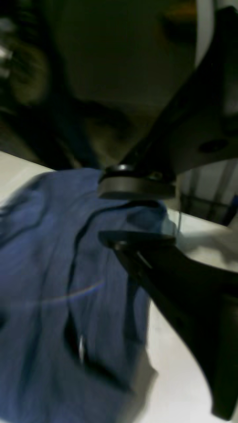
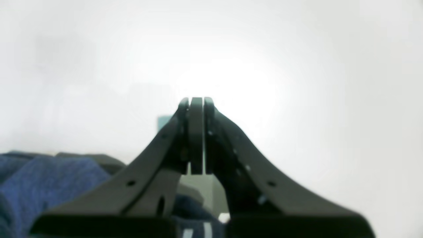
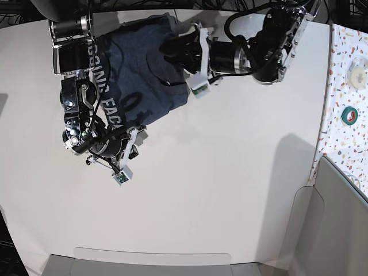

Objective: Layout the t-shirt on the table in an organized manner, then fold the t-shirt properly
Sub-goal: 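Push the folded shirt bundle with the right gripper to square it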

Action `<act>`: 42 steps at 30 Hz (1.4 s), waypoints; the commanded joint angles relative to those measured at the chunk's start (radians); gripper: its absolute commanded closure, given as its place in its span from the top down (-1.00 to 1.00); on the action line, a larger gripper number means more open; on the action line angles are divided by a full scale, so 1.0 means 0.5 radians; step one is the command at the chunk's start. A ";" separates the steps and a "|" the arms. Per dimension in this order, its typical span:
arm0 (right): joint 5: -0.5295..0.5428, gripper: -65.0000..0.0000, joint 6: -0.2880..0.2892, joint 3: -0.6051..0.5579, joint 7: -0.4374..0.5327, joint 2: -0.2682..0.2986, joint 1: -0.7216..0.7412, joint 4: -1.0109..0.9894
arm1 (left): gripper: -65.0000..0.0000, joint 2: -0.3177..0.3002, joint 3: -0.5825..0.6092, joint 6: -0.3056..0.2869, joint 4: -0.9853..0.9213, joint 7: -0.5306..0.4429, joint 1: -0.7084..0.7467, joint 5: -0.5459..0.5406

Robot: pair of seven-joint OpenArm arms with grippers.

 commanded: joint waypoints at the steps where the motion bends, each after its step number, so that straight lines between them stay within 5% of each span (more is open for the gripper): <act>1: 0.013 -1.00 0.018 0.005 0.047 0.004 0.066 0.027 | -0.55 -0.006 0.074 -0.006 0.034 -0.026 -0.012 0.037; 5: 0.013 -1.00 0.022 0.005 0.047 0.016 0.066 0.027 | -0.55 -0.006 0.289 -0.006 0.034 -0.026 -0.012 0.206; 18: 0.013 -1.00 0.025 -0.149 0.044 0.047 0.047 0.030 | -0.55 0.006 0.311 -0.018 -0.104 0.140 -0.107 0.215; 33: 0.013 -1.00 0.025 -0.167 0.038 0.093 -0.002 0.045 | -0.55 -0.003 0.443 -0.003 -0.650 -0.004 -0.202 0.228; 42: 0.013 -1.00 0.025 -0.164 0.035 0.268 -0.207 0.214 | -0.55 0.003 0.421 0.129 -0.693 -0.004 -0.273 0.666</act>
